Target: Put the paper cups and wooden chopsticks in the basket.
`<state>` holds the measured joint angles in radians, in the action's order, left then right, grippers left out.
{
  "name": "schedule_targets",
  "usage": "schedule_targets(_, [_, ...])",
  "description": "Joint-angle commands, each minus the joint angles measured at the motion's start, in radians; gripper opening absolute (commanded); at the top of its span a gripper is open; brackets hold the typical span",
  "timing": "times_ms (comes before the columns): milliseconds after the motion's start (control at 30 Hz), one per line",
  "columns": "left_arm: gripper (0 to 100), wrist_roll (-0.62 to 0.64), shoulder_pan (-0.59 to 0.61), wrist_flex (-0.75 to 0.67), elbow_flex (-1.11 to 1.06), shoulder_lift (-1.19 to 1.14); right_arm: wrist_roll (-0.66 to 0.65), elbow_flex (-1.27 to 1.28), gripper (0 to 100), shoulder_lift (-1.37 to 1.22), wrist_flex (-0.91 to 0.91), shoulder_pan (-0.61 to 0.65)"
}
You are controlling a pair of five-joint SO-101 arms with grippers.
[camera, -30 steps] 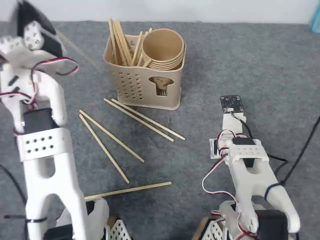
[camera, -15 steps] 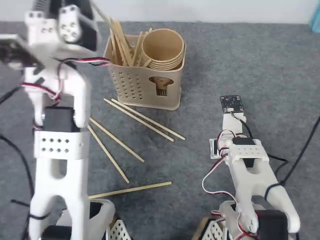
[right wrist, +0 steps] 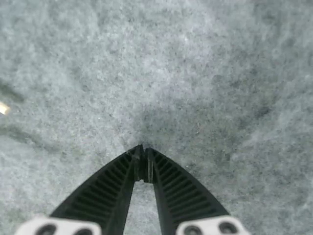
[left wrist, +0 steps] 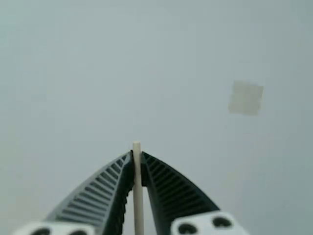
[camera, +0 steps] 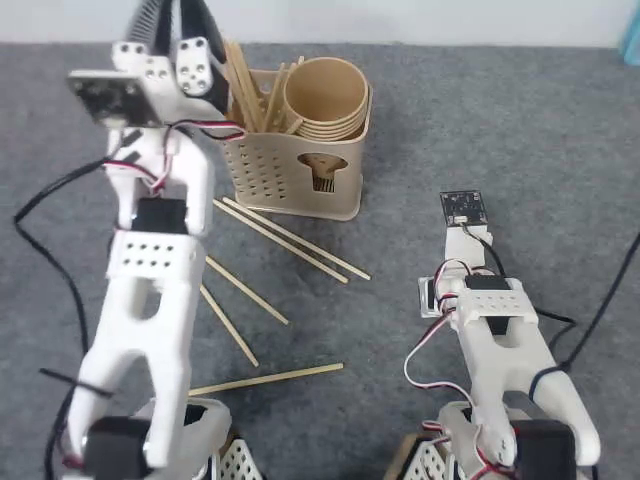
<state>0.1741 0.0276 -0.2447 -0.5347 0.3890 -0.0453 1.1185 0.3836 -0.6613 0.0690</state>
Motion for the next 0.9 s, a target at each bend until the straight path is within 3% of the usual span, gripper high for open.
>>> schedule_targets(0, [1,-0.009,0.005,0.048,0.002,-0.06,-0.012,-0.008,0.9,0.044,0.027,0.007])
schedule_targets(233, [2,-0.012,-0.005,0.307,-0.013,-0.077,-0.012,-0.008,0.9,0.044,0.028,0.007])
schedule_targets(333, [5,-0.009,-0.006,0.315,-0.038,-0.077,-0.012,-0.008,0.9,0.044,0.028,0.007])
schedule_targets(533, [27,0.009,-0.002,0.319,-0.035,-0.064,-0.012,-0.008,0.9,0.044,0.028,0.007])
schedule_targets(733, [28,0.126,0.095,0.327,0.004,0.041,-0.012,-0.008,0.9,0.044,0.028,0.007])
schedule_targets(867, [28,0.201,0.196,0.588,0.005,0.203,-0.012,-0.008,0.9,0.044,0.028,0.007])
